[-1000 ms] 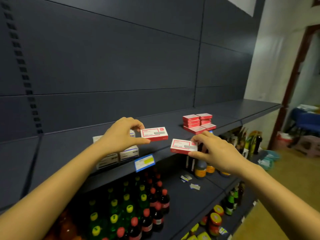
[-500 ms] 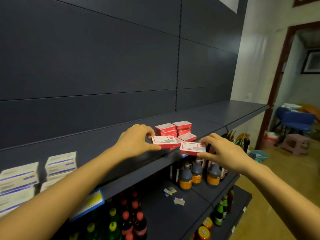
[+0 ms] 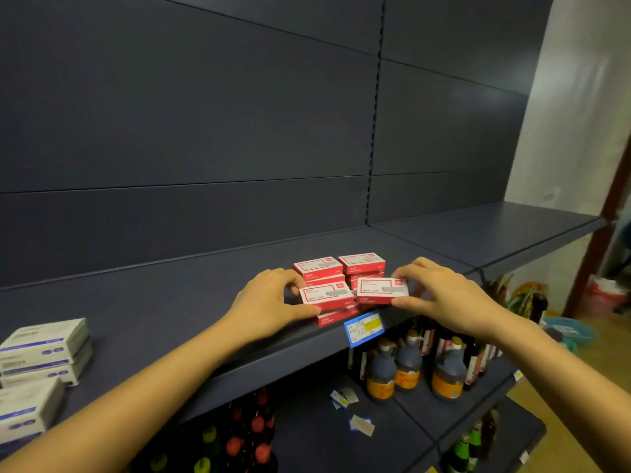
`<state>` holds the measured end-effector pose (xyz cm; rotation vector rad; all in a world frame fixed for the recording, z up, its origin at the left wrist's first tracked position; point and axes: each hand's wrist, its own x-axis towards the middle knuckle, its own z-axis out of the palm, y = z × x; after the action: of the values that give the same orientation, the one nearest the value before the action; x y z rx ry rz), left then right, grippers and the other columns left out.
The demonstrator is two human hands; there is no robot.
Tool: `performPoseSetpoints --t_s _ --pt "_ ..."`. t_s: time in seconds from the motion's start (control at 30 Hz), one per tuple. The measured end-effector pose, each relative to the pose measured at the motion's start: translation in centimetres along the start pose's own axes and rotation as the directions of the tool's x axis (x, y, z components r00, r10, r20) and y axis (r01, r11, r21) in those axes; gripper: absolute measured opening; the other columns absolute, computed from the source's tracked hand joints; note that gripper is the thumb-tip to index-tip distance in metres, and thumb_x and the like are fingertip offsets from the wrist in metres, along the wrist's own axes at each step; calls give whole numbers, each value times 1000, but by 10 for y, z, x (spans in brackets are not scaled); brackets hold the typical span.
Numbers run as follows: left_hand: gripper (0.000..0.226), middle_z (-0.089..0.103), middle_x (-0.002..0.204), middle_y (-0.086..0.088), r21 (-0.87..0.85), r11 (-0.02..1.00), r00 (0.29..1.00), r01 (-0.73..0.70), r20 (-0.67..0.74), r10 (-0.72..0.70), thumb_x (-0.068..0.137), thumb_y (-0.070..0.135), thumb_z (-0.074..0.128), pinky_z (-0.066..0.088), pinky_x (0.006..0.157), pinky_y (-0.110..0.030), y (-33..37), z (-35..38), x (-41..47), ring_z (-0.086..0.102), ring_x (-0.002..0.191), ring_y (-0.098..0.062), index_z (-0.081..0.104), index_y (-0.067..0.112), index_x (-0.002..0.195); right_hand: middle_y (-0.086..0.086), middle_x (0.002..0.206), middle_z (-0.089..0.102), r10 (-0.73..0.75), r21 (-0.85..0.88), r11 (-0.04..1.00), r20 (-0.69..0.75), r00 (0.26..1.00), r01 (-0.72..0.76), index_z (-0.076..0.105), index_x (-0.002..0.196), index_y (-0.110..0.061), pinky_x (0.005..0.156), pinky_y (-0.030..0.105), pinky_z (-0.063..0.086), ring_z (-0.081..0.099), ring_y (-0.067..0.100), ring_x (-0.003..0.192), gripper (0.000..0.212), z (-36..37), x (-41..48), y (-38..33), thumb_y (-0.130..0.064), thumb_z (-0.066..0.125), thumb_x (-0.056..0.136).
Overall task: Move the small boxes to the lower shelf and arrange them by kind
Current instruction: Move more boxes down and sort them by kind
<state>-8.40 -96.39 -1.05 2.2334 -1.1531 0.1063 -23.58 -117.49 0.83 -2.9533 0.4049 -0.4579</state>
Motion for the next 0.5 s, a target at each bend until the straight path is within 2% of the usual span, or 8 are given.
performPoseSetpoints --t_s 0.07,0.27,0.33,0.43,0.5 --pt "38 61 105 8 -18 999 999 43 -11 -43 72 43 71 49 81 -30 3 6 1 51 82 -6 58 22 100 -12 120 46 -43 17 999 22 999 43 45 124 -31 78 29 48 53 7 95 45 0 10 11 -52 53 85" --pt "33 59 92 16 -65 987 983 149 -98 -155 69 36 76 37 61 -10 12 23 0 51 65 5 57 25 94 -14 121 47 -183 134 976 79 980 172 46 125 -32 81 28 47 52 5 99 46 5 32 41 -51 55 83" --pt "33 61 92 16 -75 979 970 187 -141 -196 69 36 76 41 64 -15 17 27 -4 51 65 2 54 28 92 -14 121 47 -231 168 962 86 969 215 46 125 -32 79 26 46 52 4 96 47 9 38 46 -50 56 83" --pt "37 62 98 13 -41 969 951 243 -188 -246 72 37 74 47 75 -26 26 30 -9 53 76 -4 52 26 100 -13 122 48 -292 204 941 85 953 270 46 126 -31 78 24 47 52 4 90 46 17 46 49 -49 55 84" --pt "38 59 101 12 10 961 940 276 -211 -268 76 38 70 47 77 -25 31 31 -13 53 83 -6 50 25 106 -13 122 49 -311 210 934 79 947 289 46 125 -32 75 23 47 51 3 85 44 23 50 51 -49 55 85"
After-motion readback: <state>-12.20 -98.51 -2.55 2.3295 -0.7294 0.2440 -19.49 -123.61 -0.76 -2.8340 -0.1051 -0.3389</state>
